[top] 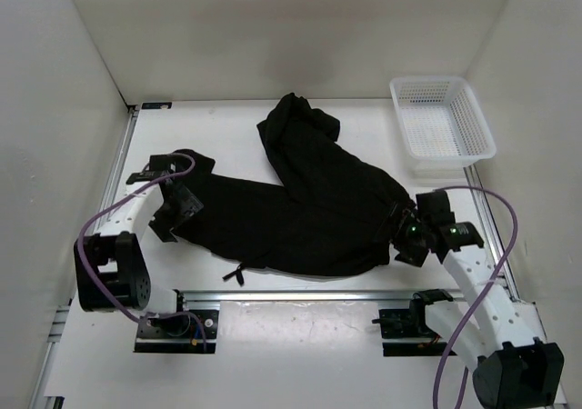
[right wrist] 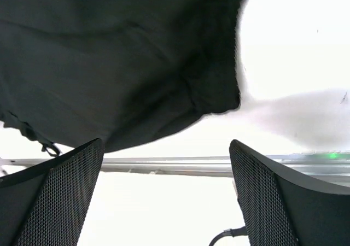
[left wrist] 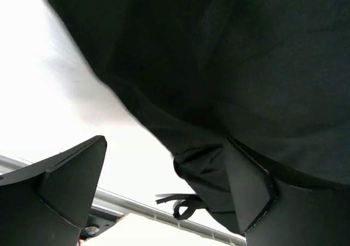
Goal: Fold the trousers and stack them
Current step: Flatten the trousers out
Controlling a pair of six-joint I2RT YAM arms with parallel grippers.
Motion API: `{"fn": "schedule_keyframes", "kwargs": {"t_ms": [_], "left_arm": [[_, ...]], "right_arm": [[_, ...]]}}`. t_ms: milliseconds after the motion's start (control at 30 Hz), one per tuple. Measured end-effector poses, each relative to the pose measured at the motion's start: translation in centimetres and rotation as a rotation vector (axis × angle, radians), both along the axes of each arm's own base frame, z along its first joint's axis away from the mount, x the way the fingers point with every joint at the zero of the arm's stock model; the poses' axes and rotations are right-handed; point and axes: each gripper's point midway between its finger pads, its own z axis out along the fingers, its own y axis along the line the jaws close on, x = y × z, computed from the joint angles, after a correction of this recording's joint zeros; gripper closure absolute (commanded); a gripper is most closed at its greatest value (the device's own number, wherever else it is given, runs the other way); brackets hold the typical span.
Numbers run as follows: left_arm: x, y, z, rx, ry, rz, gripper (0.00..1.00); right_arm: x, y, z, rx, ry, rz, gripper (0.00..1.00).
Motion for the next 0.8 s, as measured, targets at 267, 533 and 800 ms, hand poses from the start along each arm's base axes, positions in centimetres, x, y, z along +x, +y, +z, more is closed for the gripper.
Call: {"fn": "schedule_keyframes", "kwargs": {"t_ms": [267, 533, 800], "left_arm": [[2.2, -1.0, -3.2, -0.068, 0.038, 0.014, 0.08], [3.8, -1.0, -5.2, -0.098, 0.072, 0.051, 0.73], [6.9, -0.9, -4.0, -0.108, 0.019, 0.038, 0.89]], "right_arm": [[-2.6, 1.3, -4.8, 0.118, 0.116, -0.089, 0.24], [-0.9, 1.6, -6.6, 0.143, 0.112, -0.156, 0.36], [1.5, 0.8, -8.0, 0.079, 0.114, -0.200, 1.00]]}}
